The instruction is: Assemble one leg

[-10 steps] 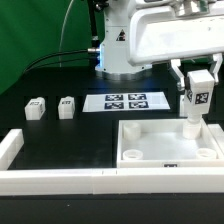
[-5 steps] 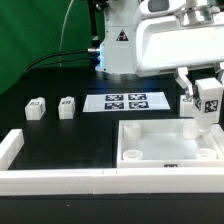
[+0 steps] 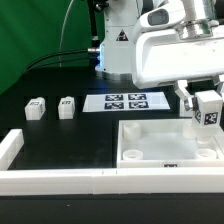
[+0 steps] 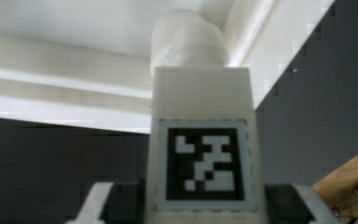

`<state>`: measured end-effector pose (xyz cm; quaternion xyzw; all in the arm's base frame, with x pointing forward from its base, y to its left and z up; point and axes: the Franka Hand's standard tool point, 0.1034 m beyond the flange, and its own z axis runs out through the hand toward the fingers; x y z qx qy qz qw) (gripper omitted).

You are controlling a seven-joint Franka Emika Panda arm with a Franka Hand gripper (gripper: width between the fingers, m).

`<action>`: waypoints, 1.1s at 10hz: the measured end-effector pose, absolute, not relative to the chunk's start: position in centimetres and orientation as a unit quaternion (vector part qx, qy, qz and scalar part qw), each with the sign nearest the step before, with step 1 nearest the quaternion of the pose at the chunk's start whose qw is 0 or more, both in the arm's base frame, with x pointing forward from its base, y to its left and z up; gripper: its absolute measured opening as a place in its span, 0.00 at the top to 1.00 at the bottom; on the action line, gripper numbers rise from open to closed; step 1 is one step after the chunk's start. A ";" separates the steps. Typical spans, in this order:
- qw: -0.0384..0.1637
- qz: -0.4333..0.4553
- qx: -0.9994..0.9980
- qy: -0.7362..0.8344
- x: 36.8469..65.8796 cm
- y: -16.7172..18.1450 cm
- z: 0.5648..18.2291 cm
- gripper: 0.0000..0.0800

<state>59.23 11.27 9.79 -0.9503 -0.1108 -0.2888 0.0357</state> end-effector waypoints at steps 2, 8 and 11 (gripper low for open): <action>0.035 -0.288 -0.950 -0.112 59.2 11.2 9.7 0.63; 0.032 -0.286 -0.950 -0.121 60.4 11.0 9.8 0.63; 0.031 -0.296 -0.947 -0.119 60.3 10.9 9.5 0.63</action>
Offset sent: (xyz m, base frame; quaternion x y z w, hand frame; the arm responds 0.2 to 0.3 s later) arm 0.0081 0.0013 0.0009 0.0006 -0.0004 -0.0045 1.0000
